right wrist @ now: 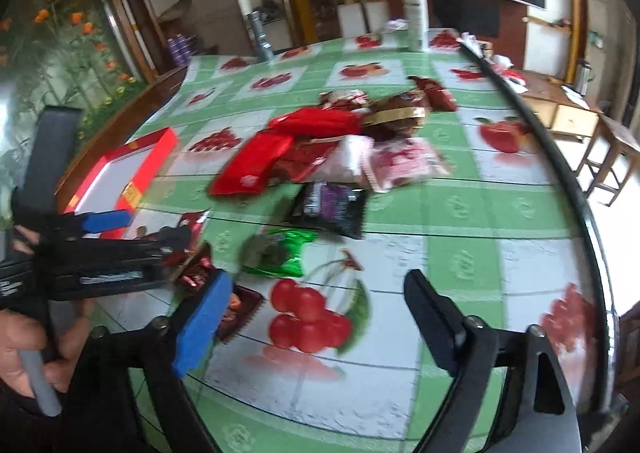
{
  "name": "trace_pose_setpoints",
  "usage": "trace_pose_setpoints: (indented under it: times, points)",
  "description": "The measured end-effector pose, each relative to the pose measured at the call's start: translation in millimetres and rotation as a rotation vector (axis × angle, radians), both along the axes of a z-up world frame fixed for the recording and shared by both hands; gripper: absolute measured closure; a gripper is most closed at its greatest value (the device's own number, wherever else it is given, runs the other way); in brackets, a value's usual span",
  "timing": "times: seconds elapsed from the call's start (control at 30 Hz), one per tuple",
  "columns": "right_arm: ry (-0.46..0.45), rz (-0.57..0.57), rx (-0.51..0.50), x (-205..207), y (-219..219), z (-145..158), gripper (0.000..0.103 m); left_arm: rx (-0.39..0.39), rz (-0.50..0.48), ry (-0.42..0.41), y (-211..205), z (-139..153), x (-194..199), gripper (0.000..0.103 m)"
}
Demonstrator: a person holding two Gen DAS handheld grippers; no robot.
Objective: Organize snacks
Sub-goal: 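Move both tools toward the snack packets on the tablecloth, then grasp the red flower-print packet with left tool while right tool grasps green packet, then carry both held packets over the red-rimmed white tray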
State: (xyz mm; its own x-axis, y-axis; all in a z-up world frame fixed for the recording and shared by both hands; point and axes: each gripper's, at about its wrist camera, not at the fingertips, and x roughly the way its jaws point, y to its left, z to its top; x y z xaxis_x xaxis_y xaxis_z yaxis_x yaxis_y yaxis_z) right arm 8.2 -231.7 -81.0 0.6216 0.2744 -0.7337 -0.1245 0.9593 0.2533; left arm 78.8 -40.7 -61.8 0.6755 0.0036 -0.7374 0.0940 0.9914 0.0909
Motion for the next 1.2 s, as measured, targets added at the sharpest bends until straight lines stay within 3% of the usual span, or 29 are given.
trace_pose_setpoints:
  times: [0.1, 0.23, 0.33, 0.4, 0.5, 0.8, 1.03, 1.2]
  points:
    - [0.015, 0.027, 0.006, 13, 9, -3, 0.037, 0.016, -0.005, 0.02, 3, -11, 10, 0.009]
    - [0.047, 0.056, 0.004, 28, 22, -10, 0.039, 0.015, -0.028, 0.026, 13, -20, 16, 0.019]
    - [0.073, 0.085, -0.012, 33, 34, -18, 0.039, 0.028, -0.05, 0.015, 15, -25, 17, 0.031]
    - [0.068, 0.086, -0.046, 33, 39, -23, 0.052, 0.031, -0.062, 0.001, 15, -28, 18, 0.053]
    - [0.066, 0.082, -0.032, 34, 34, -23, 0.062, 0.045, -0.07, 0.0, 13, -37, 23, 0.062]
    - [0.028, 0.053, 0.02, 18, 15, -11, 0.063, 0.072, -0.069, -0.001, -10, -62, 24, 0.069]
    - [-0.021, 0.04, 0.035, 0, 10, 6, 0.063, 0.18, -0.06, -0.068, -38, -65, 16, 0.069]
    - [-0.043, 0.054, 0.048, -8, 14, 14, 0.063, 0.253, -0.045, -0.103, -41, -48, 29, 0.069]
